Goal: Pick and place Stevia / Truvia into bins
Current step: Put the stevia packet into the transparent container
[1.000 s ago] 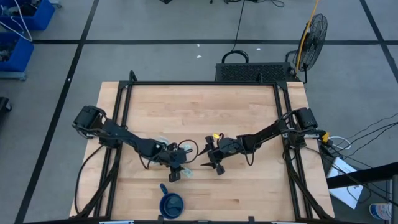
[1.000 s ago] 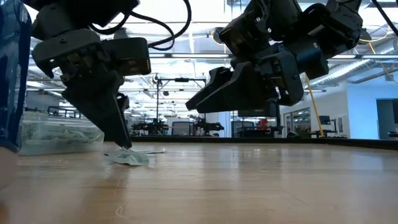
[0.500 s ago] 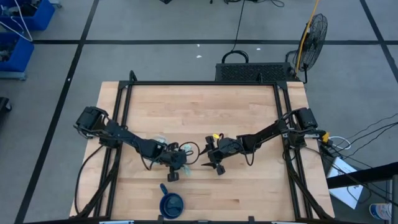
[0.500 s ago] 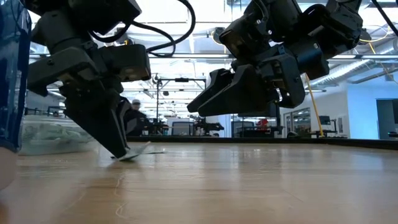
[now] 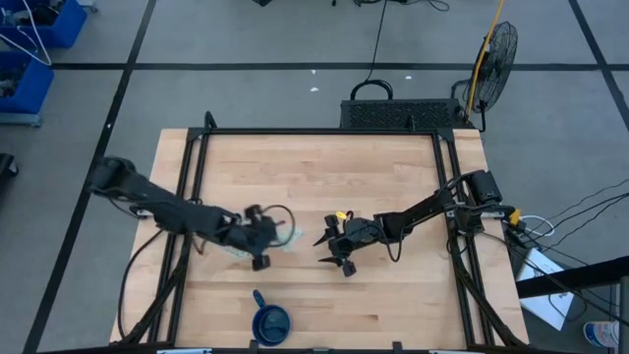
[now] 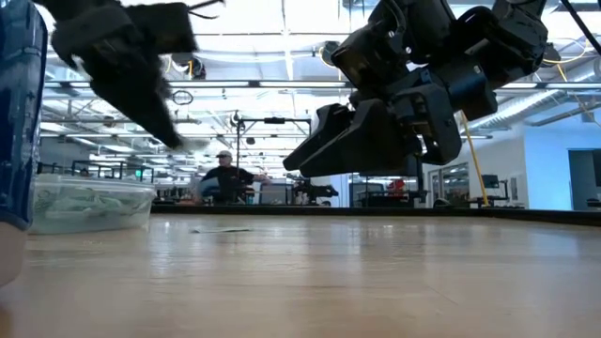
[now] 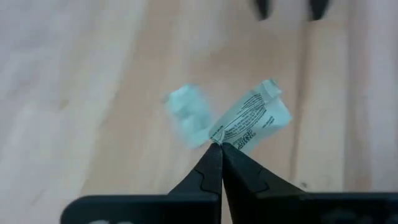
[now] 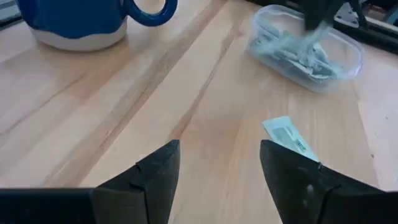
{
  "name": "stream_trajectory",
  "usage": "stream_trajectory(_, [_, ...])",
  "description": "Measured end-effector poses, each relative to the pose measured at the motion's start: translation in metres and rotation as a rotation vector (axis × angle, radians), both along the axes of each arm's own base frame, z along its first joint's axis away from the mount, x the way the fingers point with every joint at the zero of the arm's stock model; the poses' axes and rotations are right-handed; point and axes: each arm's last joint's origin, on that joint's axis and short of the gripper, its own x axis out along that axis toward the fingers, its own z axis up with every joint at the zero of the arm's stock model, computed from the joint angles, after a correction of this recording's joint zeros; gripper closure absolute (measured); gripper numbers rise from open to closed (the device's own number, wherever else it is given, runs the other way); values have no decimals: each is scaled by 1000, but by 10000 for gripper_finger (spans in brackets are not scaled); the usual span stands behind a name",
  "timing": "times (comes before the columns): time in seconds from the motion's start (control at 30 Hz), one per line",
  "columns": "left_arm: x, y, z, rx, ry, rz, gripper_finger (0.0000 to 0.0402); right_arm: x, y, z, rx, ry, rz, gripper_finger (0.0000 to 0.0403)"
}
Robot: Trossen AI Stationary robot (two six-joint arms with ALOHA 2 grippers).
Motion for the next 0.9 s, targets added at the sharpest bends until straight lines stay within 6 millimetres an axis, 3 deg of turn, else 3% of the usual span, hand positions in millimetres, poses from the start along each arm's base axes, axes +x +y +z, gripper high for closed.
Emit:
stream_trajectory(0.2, [-52,6,17,-26,174,233,395,-1,0,-2,-6,28,0,188])
stream_trajectory(0.3, [-65,5,16,-48,232,341,384,-2,0,-4,-9,45,0,188])
stream_trajectory(0.5, [-66,2,9,-43,290,399,361,-2,0,-4,-1,53,-5,188])
stream_trajectory(0.9, [-59,11,1,-47,362,420,273,-1,-1,-3,8,34,-9,188])
